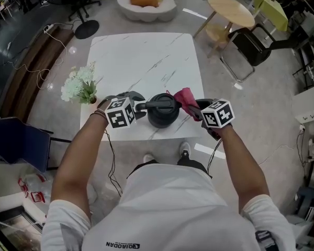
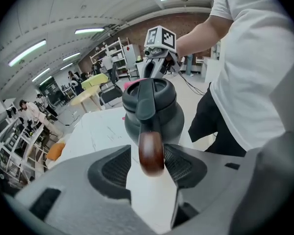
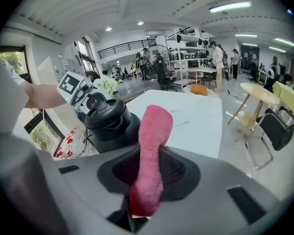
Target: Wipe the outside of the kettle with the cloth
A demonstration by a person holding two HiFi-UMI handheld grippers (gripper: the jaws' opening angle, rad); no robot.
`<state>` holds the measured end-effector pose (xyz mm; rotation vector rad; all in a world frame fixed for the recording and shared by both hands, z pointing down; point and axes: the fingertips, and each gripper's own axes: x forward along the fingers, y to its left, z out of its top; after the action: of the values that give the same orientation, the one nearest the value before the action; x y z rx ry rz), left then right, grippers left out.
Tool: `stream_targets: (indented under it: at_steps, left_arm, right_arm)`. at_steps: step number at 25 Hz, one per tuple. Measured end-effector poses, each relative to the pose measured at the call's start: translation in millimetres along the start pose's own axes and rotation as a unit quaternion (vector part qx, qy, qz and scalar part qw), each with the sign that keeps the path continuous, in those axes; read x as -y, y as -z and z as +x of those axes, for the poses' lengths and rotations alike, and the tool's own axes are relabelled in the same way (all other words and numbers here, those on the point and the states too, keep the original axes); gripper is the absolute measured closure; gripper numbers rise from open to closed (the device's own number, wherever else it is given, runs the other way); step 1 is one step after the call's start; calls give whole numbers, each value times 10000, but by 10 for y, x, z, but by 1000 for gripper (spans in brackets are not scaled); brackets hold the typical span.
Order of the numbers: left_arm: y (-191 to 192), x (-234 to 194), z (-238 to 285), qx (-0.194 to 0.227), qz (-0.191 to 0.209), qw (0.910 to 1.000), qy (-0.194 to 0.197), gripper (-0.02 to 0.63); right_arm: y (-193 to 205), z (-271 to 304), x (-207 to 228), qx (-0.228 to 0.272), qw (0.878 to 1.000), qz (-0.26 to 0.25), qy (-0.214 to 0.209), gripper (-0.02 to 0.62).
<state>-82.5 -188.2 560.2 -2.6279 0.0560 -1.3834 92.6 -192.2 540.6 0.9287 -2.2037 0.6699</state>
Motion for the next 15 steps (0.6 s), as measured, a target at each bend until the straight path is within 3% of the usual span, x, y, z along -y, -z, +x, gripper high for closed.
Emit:
stream_targets:
  at_steps: [4, 6, 9, 11, 15]
  left_arm:
    - [129, -16, -206, 294, -622, 9967, -421, 359]
    - [170, -1, -338, 616, -1221, 9872, -820, 357]
    - [205, 93, -465, 903, -2059, 9619, -1555, 370]
    - [208, 232, -481, 935, -2443, 9446, -1980, 420]
    - [-15, 545, -505, 1193, -3247, 9007, -2628, 497]
  right_arm:
    - [73, -8, -33, 99, 9998, 111, 95, 495]
    - [128, -45, -13, 194, 9993, 257, 168, 495]
    - [181, -187, 41, 524, 9961, 640, 293, 495]
    - [215, -288, 40, 798, 9920, 907, 369, 494]
    - [306, -493, -82, 1276, 9835, 1256, 242, 494]
